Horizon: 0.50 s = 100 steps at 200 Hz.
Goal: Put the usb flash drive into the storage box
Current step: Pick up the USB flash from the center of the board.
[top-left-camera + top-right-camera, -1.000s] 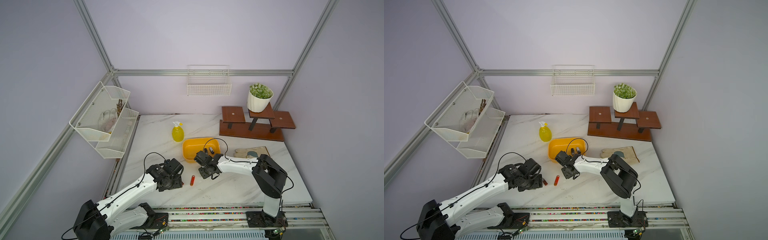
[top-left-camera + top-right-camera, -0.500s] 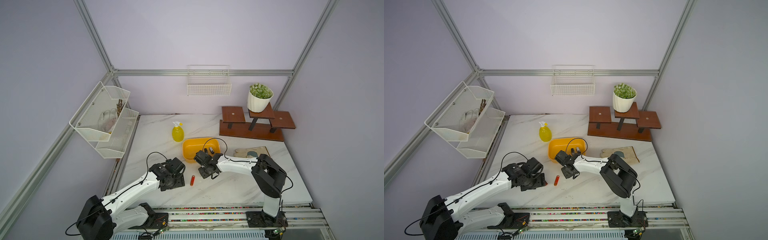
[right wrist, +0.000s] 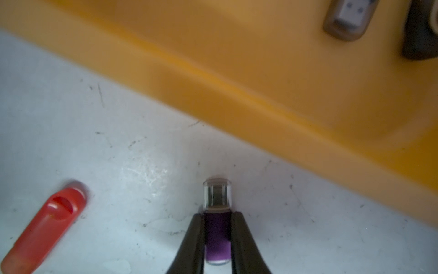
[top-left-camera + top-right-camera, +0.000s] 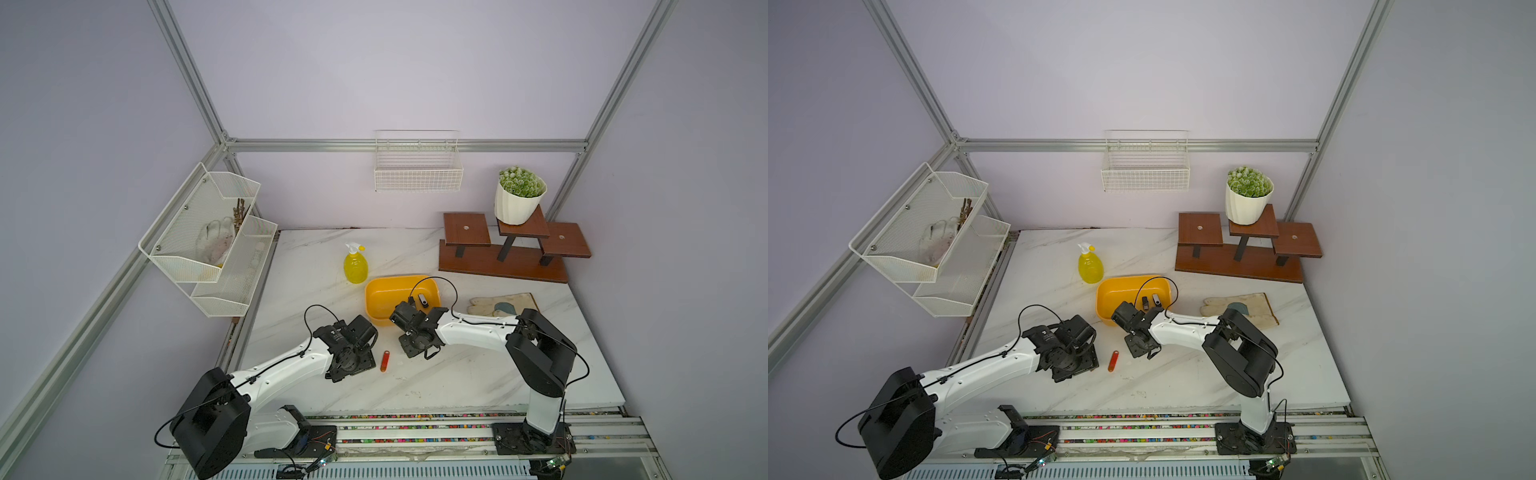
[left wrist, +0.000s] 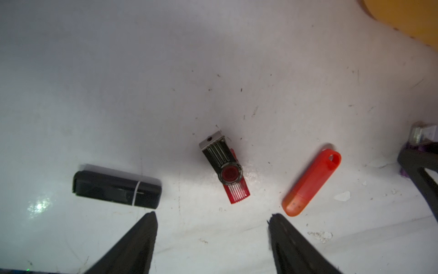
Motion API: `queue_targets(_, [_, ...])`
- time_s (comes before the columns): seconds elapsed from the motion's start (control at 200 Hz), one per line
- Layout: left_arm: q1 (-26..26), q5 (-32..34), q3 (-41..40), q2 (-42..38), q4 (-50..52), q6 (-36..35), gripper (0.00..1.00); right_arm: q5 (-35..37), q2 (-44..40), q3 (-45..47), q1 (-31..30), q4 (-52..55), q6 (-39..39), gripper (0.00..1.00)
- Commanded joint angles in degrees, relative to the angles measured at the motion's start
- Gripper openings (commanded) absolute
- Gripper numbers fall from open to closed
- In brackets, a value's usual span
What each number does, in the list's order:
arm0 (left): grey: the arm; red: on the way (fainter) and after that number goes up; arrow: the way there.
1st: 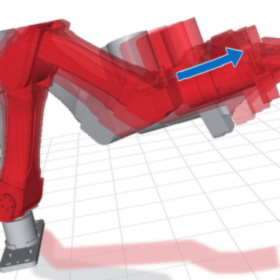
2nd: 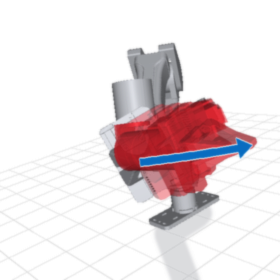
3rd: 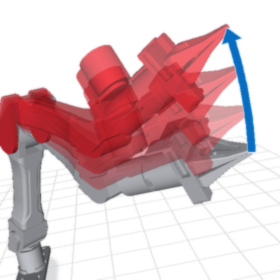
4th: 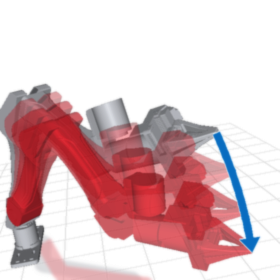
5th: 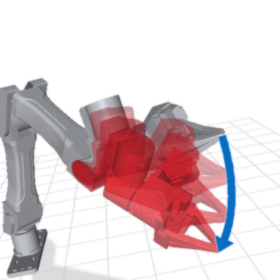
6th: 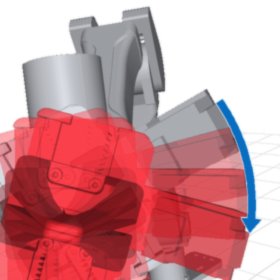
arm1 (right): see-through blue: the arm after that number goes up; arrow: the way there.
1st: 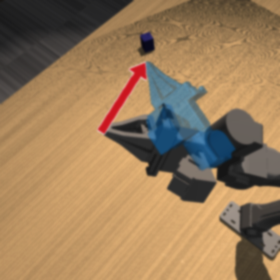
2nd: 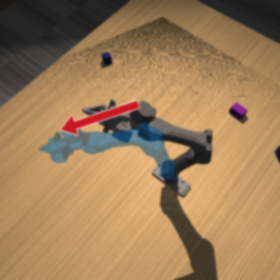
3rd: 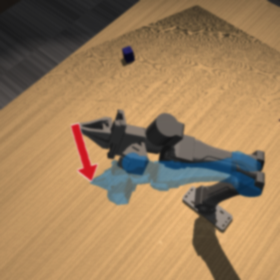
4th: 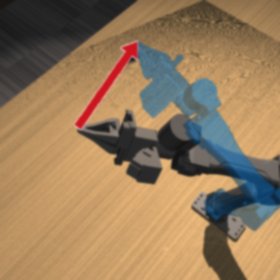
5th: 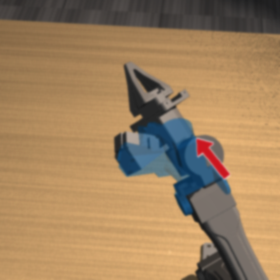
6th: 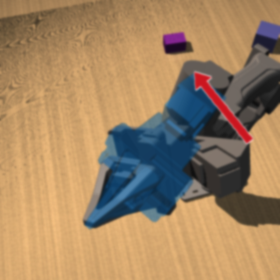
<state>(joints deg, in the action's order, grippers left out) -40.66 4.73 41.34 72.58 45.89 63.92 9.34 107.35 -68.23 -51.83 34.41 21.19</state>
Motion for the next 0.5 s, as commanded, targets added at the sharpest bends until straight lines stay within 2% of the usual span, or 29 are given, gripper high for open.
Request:
queue_targets(0.0, [-0.38, 2.3, 1.93, 1.03, -2.56, 1.91, 0.77, -0.16, -1.27, 1.19, 0.24, 1.95, 0.88, 0.0])
queue_targets(0.24, [-0.46, 1.64, 1.33, 5.16, -8.52, 2.44, 0.73, 0.18, -1.96, 1.6, 0.44, 1.99, 0.34, 0.0])
queue_targets(0.32, [-0.47, 1.72, 1.02, 5.8, -9.85, 2.31, 0.66, 0.21, -2.25, 1.78, 0.75, 2.07, 0.34, 0.0])
queue_targets(0.495, [-0.45, 2.99, 1.9, 7.37, -8.72, 0.79, 0.59, 0.37, -2.96, 2.07, 1.21, 2.15, 0.34, 0.0])
